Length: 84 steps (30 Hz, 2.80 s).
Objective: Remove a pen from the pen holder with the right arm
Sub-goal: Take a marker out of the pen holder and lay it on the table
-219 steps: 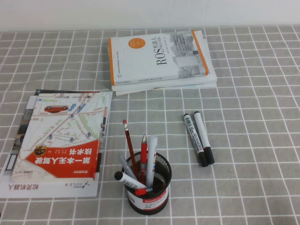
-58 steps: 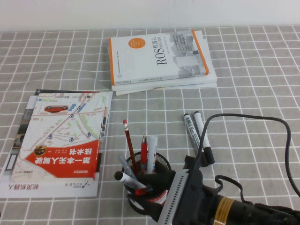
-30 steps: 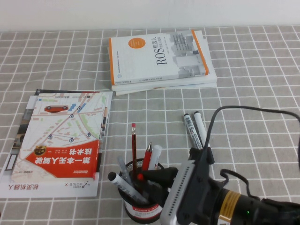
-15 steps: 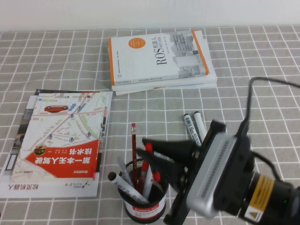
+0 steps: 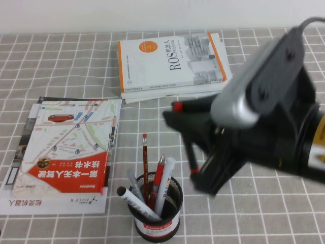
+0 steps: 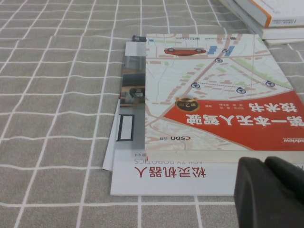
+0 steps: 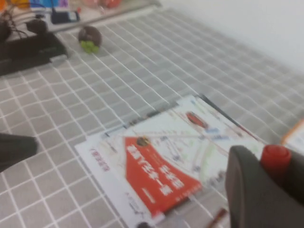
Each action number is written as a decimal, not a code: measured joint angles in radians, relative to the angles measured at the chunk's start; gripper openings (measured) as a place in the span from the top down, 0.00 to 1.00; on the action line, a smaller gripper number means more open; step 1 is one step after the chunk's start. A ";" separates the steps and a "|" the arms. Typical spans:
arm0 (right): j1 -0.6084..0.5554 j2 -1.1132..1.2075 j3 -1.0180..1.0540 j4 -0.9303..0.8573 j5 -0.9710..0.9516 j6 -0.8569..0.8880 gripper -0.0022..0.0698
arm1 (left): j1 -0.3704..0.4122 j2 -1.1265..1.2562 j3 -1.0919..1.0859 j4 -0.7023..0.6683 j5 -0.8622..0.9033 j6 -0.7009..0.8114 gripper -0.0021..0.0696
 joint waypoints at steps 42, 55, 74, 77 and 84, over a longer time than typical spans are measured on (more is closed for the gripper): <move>-0.582 0.894 -0.604 0.096 0.694 0.264 0.92 | 0.000 0.000 0.000 0.000 0.000 0.000 0.98; -0.585 0.958 -0.613 0.143 0.590 0.262 0.92 | 0.000 0.000 0.000 0.000 0.000 0.000 0.98; -0.585 0.970 -0.615 0.147 0.568 0.260 0.42 | 0.000 0.000 0.000 0.000 0.000 0.000 0.98; -0.585 0.924 -0.615 0.138 0.577 0.260 0.41 | 0.000 0.000 0.000 0.000 0.000 0.000 0.98; -0.554 0.656 -0.594 0.071 0.644 0.260 0.52 | 0.000 0.000 0.000 0.000 0.000 0.000 0.98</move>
